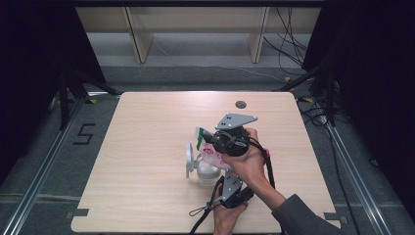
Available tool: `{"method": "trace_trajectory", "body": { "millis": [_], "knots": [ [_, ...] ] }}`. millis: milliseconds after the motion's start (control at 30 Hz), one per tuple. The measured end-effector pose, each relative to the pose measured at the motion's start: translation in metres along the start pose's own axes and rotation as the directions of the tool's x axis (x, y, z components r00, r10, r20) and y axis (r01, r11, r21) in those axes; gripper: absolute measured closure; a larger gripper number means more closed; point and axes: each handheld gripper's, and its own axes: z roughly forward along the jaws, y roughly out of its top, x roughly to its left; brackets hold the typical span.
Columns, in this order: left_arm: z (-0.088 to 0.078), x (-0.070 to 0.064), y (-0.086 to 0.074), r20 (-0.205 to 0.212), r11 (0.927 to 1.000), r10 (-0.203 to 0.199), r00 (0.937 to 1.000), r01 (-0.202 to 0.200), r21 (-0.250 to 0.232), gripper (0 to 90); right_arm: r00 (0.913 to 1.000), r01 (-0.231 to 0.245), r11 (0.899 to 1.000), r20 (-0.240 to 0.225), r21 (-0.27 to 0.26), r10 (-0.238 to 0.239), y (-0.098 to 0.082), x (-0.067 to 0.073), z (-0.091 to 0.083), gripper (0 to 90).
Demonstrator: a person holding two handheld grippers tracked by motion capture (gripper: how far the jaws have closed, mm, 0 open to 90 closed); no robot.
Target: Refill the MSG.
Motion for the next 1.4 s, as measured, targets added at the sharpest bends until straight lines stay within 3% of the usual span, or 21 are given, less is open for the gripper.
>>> {"method": "trace_trajectory", "body": {
  "millis": [100,433,600,800,833,900,967,1033,1067,1133,1167,1233,1267,1300,1333,1400],
  "knots": [
    [0.0001,-0.0001,-0.0002,0.000,1.0000,-0.002,1.0000,0.002,-0.001,71.3,0.9996,0.029,1.000,0.008,-0.011,-0.029,-0.0002,-0.0004,0.0022,90.0],
    [0.0005,-0.0004,-0.0005,0.005,1.0000,-0.007,1.0000,0.007,-0.003,71.4,0.9991,0.043,0.999,0.005,0.012,-0.043,-0.0003,0.0015,0.0048,90.0],
    [0.0000,-0.0002,-0.0001,0.003,1.0000,-0.005,1.0000,0.005,-0.007,71.4,0.9999,0.014,1.000,-0.009,0.024,-0.014,0.0002,0.0032,0.0051,90.0],
    [0.0002,-0.0003,-0.0001,0.004,0.9999,-0.009,1.0000,0.009,-0.009,71.4,0.9998,0.017,0.999,-0.009,0.030,-0.017,0.0002,0.0033,0.0055,90.0],
    [0.0000,-0.0003,0.0000,0.003,0.9999,-0.008,1.0000,0.008,-0.010,71.4,0.9990,0.042,0.999,-0.016,0.024,-0.041,0.0005,0.0021,0.0062,90.0],
    [-0.0003,-0.0001,0.0003,0.005,0.9999,-0.009,0.9999,0.009,-0.009,71.4,0.9998,0.017,1.000,-0.009,0.020,-0.016,0.0005,0.0041,0.0049,89.9],
    [0.0000,-0.0005,0.0001,0.004,0.9999,-0.011,0.9999,0.011,-0.011,71.3,0.9990,0.044,0.999,-0.013,0.026,-0.044,0.0003,0.0045,0.0062,89.9],
    [-0.0004,-0.0004,0.0004,0.004,0.9999,-0.011,0.9999,0.011,-0.013,71.4,0.9997,0.022,0.999,-0.015,0.033,-0.022,0.0004,0.0066,0.0058,89.9],
    [-0.0007,-0.0005,0.0007,0.004,0.9998,-0.014,0.9999,0.014,-0.014,71.3,0.9983,0.056,0.998,-0.021,0.019,-0.055,0.0010,0.0045,0.0064,89.9],
    [-0.0007,-0.0002,0.0005,0.005,0.9999,-0.012,0.9999,0.012,-0.011,71.3,0.9981,0.061,0.998,-0.013,0.012,-0.060,0.0011,0.0043,0.0064,89.9],
    [-0.0002,-0.0002,0.0002,0.005,0.9999,-0.012,0.9999,0.012,-0.008,71.3,0.9992,0.039,0.999,-0.006,0.018,-0.039,0.0004,0.0061,0.0067,89.8],
    [-0.0002,-0.0003,0.0000,0.006,0.9998,-0.016,0.9999,0.016,-0.009,71.3,0.9987,0.050,0.998,-0.016,0.034,-0.049,-0.0004,0.0075,0.0087,89.8],
    [0.0016,-0.0032,0.0001,0.018,0.9973,-0.056,0.9983,0.056,-0.046,71.4,0.9986,0.052,0.998,-0.012,0.029,-0.052,-0.0003,0.0078,0.0088,89.8],
    [-0.0034,0.0035,0.0012,-0.011,0.9991,0.032,0.9994,-0.032,0.029,71.3,0.9987,0.048,0.999,-0.014,0.024,-0.048,-0.0001,0.0076,0.0084,89.8],
    [-0.0003,-0.0013,0.0005,0.012,0.9991,-0.032,0.9994,0.033,-0.028,71.3,0.9988,0.043,0.999,-0.023,0.024,-0.043,0.0003,0.0073,0.0076,89.8],
    [-0.0007,-0.0001,0.0005,0.006,0.9998,-0.017,0.9998,0.017,-0.011,71.4,0.9987,0.046,0.999,-0.023,0.022,-0.046,0.0003,0.0075,0.0073,89.7]
  ]
}}
